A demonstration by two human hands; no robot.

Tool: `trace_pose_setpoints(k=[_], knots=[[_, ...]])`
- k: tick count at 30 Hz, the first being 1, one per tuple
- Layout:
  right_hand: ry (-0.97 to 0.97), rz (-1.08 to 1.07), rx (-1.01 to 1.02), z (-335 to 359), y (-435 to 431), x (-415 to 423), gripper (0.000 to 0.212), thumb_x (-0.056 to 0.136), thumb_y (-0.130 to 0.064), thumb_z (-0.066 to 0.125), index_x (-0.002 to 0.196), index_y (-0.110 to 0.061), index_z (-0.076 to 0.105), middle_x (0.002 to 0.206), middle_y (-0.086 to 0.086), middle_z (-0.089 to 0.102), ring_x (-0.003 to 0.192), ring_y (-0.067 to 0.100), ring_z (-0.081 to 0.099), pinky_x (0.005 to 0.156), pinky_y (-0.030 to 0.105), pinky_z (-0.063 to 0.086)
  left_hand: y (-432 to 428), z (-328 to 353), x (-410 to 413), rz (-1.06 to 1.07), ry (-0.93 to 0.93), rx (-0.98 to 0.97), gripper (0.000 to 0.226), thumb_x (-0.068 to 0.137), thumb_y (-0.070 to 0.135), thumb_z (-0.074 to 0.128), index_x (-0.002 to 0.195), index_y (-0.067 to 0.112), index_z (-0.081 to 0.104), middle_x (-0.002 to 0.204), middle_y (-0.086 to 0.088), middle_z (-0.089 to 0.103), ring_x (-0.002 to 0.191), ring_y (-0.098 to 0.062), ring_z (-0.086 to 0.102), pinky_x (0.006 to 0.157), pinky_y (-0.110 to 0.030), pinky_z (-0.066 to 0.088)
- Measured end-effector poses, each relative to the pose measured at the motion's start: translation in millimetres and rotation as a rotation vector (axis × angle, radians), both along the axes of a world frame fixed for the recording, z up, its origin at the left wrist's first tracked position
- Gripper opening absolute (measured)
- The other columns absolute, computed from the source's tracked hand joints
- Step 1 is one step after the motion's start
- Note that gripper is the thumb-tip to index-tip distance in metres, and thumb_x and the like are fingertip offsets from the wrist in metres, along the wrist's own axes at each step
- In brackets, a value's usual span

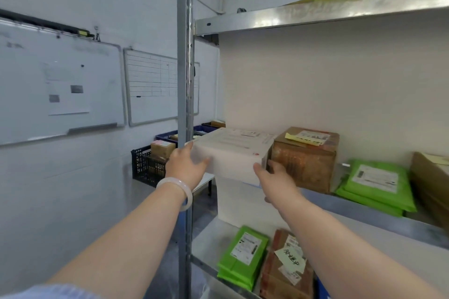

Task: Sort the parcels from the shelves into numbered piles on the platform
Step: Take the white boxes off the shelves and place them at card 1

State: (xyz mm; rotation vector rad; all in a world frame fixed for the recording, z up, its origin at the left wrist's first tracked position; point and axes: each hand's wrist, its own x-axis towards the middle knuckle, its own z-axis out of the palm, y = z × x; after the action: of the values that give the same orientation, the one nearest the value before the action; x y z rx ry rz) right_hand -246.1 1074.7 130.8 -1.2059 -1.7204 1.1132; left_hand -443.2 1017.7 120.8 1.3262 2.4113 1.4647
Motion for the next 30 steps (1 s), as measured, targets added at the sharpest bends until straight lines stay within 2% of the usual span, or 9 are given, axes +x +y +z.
trace_pose_setpoints(k=[4, 6, 11, 14, 16, 18, 23, 27, 30], knots=[[0.153, -0.047, -0.155, 6, 10, -17, 0.059, 0.093, -0.052, 0.048, 0.143, -0.023, 0.035, 0.129, 0.004, 0.046, 0.112, 0.027, 0.048, 0.094, 0.049, 0.051, 22, 5, -17, -0.081, -0.178, 0.041, 0.077, 0.085, 0.049, 0.062, 0.149, 0.024, 0.028, 0.152, -0.004, 0.03, 0.137, -0.027, 0.035, 0.114, -0.044, 0.03], [0.204, -0.087, -0.211, 9, 12, -26, 0.057, 0.093, -0.052, 0.048, 0.141, -0.022, 0.036, 0.128, 0.004, 0.044, 0.111, 0.028, 0.046, 0.09, 0.051, 0.053, 29, 5, -23, -0.116, -0.225, 0.075, 0.075, 0.086, 0.045, 0.063, 0.149, 0.022, 0.029, 0.153, -0.004, 0.03, 0.138, -0.025, 0.034, 0.114, -0.042, 0.029], [0.276, -0.187, -0.241, 8, 14, -34, 0.042, 0.094, -0.046, 0.052, 0.125, -0.021, 0.04, 0.116, 0.003, 0.041, 0.102, 0.027, 0.043, 0.085, 0.053, 0.054, 25, 3, -32, -0.055, -0.264, 0.171, 0.048, 0.089, 0.041, 0.058, 0.133, 0.023, 0.052, 0.139, -0.004, 0.047, 0.115, -0.023, 0.052, 0.098, -0.036, 0.042], [0.281, -0.227, -0.286, 7, 15, -32, 0.058, 0.09, -0.057, 0.051, 0.133, -0.021, 0.036, 0.125, 0.004, 0.042, 0.114, 0.033, 0.044, 0.085, 0.053, 0.054, 21, 3, -44, -0.067, -0.32, 0.189, 0.05, 0.09, 0.044, 0.055, 0.135, 0.023, 0.051, 0.137, -0.004, 0.049, 0.11, -0.02, 0.051, 0.092, -0.032, 0.041], [0.273, -0.21, -0.29, 8, 16, -32, 0.06, 0.09, -0.055, 0.052, 0.138, -0.024, 0.033, 0.133, 0.005, 0.041, 0.116, 0.032, 0.043, 0.085, 0.054, 0.053, 21, 5, -48, -0.121, -0.395, 0.156, 0.049, 0.092, 0.041, 0.053, 0.137, 0.023, 0.049, 0.135, -0.002, 0.049, 0.107, -0.018, 0.046, 0.088, -0.029, 0.036], [0.281, -0.16, -0.283, 8, 14, -33, 0.055, 0.094, -0.045, 0.051, 0.142, -0.028, 0.031, 0.132, 0.002, 0.041, 0.11, 0.027, 0.041, 0.087, 0.055, 0.053, 22, 6, -51, -0.175, -0.456, 0.111, 0.045, 0.092, 0.038, 0.052, 0.136, 0.026, 0.05, 0.125, 0.002, 0.049, 0.104, -0.018, 0.045, 0.089, -0.03, 0.035], [0.338, -0.123, -0.215, 1, 8, -36, 0.044, 0.097, -0.025, 0.045, 0.14, -0.029, 0.038, 0.113, -0.001, 0.053, 0.102, 0.024, 0.051, 0.099, 0.047, 0.045, 10, -3, -54, -0.258, -0.486, 0.087, 0.048, 0.088, 0.034, 0.057, 0.136, 0.034, 0.049, 0.129, -0.002, 0.055, 0.112, -0.026, 0.053, 0.101, -0.05, 0.044], [0.294, -0.124, -0.085, -6, -6, -34, 0.037, 0.096, -0.032, 0.051, 0.133, -0.028, 0.046, 0.114, -0.003, 0.058, 0.108, 0.023, 0.055, 0.1, 0.043, 0.045, -7, -16, -48, -0.282, -0.492, 0.157, 0.056, 0.092, 0.03, 0.056, 0.144, 0.035, 0.037, 0.136, 0.006, 0.045, 0.119, -0.02, 0.047, 0.105, -0.045, 0.04], [0.277, -0.084, 0.018, -10, -19, -30, 0.025, 0.096, -0.032, 0.053, 0.12, -0.033, 0.05, 0.109, -0.008, 0.059, 0.106, 0.018, 0.056, 0.093, 0.037, 0.047, -23, -23, -45, -0.273, -0.467, 0.203, 0.05, 0.094, 0.029, 0.054, 0.142, 0.034, 0.042, 0.145, 0.01, 0.041, 0.128, -0.016, 0.042, 0.11, -0.04, 0.035]])
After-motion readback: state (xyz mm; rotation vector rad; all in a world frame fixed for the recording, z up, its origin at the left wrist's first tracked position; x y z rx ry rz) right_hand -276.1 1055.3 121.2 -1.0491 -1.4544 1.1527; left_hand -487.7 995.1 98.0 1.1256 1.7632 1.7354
